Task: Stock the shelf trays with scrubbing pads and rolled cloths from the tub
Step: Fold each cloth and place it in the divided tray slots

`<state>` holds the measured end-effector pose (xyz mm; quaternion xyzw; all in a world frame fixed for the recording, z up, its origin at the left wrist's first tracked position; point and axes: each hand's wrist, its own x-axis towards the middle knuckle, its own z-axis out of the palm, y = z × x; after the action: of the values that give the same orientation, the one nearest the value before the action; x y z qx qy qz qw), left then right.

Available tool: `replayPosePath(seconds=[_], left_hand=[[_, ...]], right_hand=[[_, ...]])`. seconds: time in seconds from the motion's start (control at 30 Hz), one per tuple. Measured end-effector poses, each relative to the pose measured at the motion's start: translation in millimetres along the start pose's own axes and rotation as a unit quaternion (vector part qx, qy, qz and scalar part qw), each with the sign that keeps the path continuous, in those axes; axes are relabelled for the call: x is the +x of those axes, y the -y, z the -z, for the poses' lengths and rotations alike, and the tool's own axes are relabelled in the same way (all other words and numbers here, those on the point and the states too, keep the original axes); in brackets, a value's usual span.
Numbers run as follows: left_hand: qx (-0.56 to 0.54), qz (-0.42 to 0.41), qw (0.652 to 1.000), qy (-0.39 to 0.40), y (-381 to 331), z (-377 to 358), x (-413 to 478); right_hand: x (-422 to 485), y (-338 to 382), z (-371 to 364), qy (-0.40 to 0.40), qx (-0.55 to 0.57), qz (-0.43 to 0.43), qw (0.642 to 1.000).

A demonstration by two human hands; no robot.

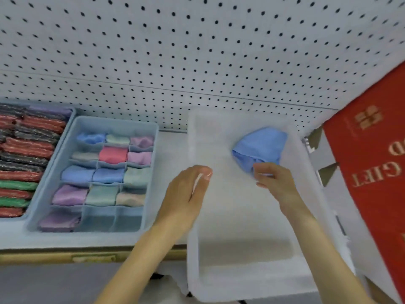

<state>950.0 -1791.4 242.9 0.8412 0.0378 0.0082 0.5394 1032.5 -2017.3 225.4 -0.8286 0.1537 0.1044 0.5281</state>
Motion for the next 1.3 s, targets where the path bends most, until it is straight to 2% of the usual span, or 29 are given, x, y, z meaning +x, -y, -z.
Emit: replayPosePath(seconds=[0.07,0.17,0.27,0.33,0.37,0.47,0.53,0.6,0.67,0.77,0.83,0.93,1.03,1.17,1.3], left_hand=[[0.04,0.004,0.999,0.0,-1,-20,9],[0.141,-0.05,0.988,-0.042,5,-36,16],[0.199,-0.085,0.974,-0.068,10,-40,18],[0.206,-0.073,0.974,-0.059,12,-40,19],[0.215,-0.071,0.972,-0.058,11,-40,19],[0.213,-0.074,0.971,-0.074,6,-41,18],[0.17,-0.062,0.978,-0.1,-4,-41,22],[0.124,-0.051,0.984,-0.118,-21,-43,34],[0.127,-0.062,0.987,-0.079,-41,-52,51],[0.073,-0.035,0.996,0.046,-64,-72,77],[-0.015,-0.003,0.995,0.095,-74,-81,82],[-0.077,-0.005,0.99,0.119,-75,-78,76],[-0.101,-0.021,0.984,0.149,-80,-63,66],[-0.113,-0.022,0.982,0.15,-92,-40,61],[-0.128,-0.031,0.968,0.213,-114,-20,56]], right_hand=[[30,-18,18,-0.046,-0.152,0.069,0.985],[73,-30,28,-0.035,-0.361,0.187,0.913],[106,-29,16,0.048,-0.504,0.214,0.835],[119,-28,10,0.059,-0.539,0.212,0.813],[122,-25,10,0.045,-0.536,0.211,0.816],[119,-12,15,0.033,-0.463,0.171,0.869],[109,2,21,0.068,-0.472,0.204,0.855],[100,16,32,0.091,-0.425,0.233,0.87],[85,32,45,0.154,-0.326,0.239,0.901],[59,57,56,0.272,-0.192,0.247,0.91],[43,70,65,0.299,-0.123,0.245,0.914],[26,82,81,0.3,-0.057,0.217,0.927],[12,93,95,0.305,-0.034,0.195,0.931],[1,108,113,0.336,-0.09,0.168,0.923],[-16,138,121,0.268,-0.092,0.213,0.935]])
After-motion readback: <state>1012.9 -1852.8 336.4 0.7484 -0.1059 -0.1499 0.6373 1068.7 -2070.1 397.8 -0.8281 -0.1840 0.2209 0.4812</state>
